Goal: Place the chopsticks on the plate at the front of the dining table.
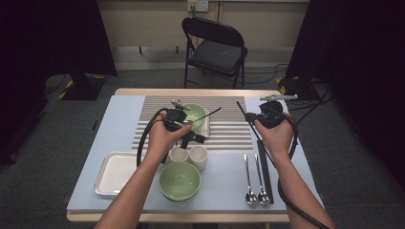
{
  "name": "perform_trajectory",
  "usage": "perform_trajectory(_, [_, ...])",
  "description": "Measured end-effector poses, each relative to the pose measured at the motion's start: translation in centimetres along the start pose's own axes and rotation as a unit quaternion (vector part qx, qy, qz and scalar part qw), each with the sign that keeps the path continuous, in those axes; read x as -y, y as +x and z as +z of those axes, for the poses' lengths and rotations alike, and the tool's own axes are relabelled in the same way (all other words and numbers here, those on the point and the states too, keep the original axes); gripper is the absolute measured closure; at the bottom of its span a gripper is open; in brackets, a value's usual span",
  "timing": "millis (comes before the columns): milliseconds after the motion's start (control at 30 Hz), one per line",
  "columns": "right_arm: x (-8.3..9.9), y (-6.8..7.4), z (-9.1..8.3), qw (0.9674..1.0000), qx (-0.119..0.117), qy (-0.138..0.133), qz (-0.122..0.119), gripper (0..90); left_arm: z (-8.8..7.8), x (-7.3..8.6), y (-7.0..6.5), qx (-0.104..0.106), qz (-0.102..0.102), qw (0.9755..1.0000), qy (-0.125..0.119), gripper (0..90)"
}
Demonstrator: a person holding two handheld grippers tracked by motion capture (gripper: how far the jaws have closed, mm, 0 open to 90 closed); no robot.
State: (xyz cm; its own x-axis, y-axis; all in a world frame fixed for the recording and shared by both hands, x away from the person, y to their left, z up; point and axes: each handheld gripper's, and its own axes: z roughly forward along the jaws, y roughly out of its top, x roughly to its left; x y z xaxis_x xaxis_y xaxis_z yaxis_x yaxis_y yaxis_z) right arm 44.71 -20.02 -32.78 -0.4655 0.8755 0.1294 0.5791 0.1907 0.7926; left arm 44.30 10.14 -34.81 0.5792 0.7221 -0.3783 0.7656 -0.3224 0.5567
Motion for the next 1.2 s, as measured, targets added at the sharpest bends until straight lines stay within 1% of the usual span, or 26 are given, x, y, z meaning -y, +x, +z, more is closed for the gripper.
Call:
perform_trajectory(67, [0.0,0.0,0.1,1.0,-0.004,-0.001,0.003,86.4,0.1,-0.1,-0.2,0.003,0.002,1.0,0.002,20.5])
perform_trajectory(100, [0.0,0.1,0.2,1.0,-0.005,0.0,0.004,86.4,0.2,-0.2,-0.3,0.005,0.0,1.0,0.0,20.5])
perform_trajectory(200, [0.0,0.3,0.4,1.0,-0.007,0.001,0.003,86.4,0.4,-0.4,-0.8,0.01,0.0,1.0,0.0,20.5])
perform_trajectory(300, [-0.2,0.5,0.4,0.9999,-0.01,-0.002,0.002,86.4,0.7,-0.6,-1.1,0.014,0.003,0.9999,-0.001,20.4])
perform_trajectory(367, [-0.3,0.6,0.4,0.9999,-0.011,-0.003,0.002,86.4,0.7,-0.7,-1.2,0.015,0.006,0.9999,0.003,20.3])
perform_trajectory(400, [-0.3,0.7,0.4,0.9999,-0.012,-0.003,0.002,86.4,0.9,-0.7,-1.4,0.017,0.003,0.9999,-0.001,20.2])
perform_trajectory(467, [-0.5,0.9,0.5,0.9999,-0.013,-0.002,0.001,86.4,0.9,-0.8,-1.5,0.016,0.005,0.9999,0.001,20.2])
perform_trajectory(500, [-0.5,0.9,0.5,0.9999,-0.013,-0.002,0.003,86.4,1.0,-0.8,-1.6,0.016,0.001,0.9999,-0.001,20.2])
perform_trajectory(667, [-0.6,1.2,0.6,0.9999,-0.016,-0.005,0.002,86.4,1.2,-1.0,-2.0,0.02,0.0,0.9998,-0.004,20.1])
perform_trajectory(767, [-0.7,1.4,0.7,0.9998,-0.019,-0.004,0.001,86.4,1.4,-1.0,-2.1,0.02,0.002,0.9998,0.0,20.1])
perform_trajectory(800, [-0.7,1.4,0.7,0.9998,-0.019,-0.005,0.001,86.4,1.4,-1.1,-2.2,0.021,-0.003,0.9998,-0.002,20.1])
perform_trajectory(900, [-0.7,1.6,0.8,0.9998,-0.021,-0.006,0.001,86.4,1.5,-1.1,-2.1,0.02,0.0,0.9998,-0.001,20.2])
perform_trajectory(967, [-0.7,1.7,0.9,0.9997,-0.022,-0.006,0.001,86.4,1.7,-1.1,-2.3,0.02,-0.007,0.9998,-0.004,20.2])
perform_trajectory(1000, [-0.7,1.7,0.9,0.9997,-0.022,-0.007,0.001,86.4,1.8,-1.1,-2.4,0.021,-0.008,0.9997,-0.004,20.2])
perform_trajectory(1033, [-0.7,1.8,1.0,0.9997,-0.023,-0.008,0.002,86.4,1.8,-1.1,-2.4,0.023,-0.002,0.9997,0.0,20.2])
perform_trajectory(1200, [-0.9,2.2,1.1,0.9996,-0.028,-0.007,0.0,86.4,2.1,-1.2,-2.7,0.025,-0.002,0.9997,-0.001,20.2])
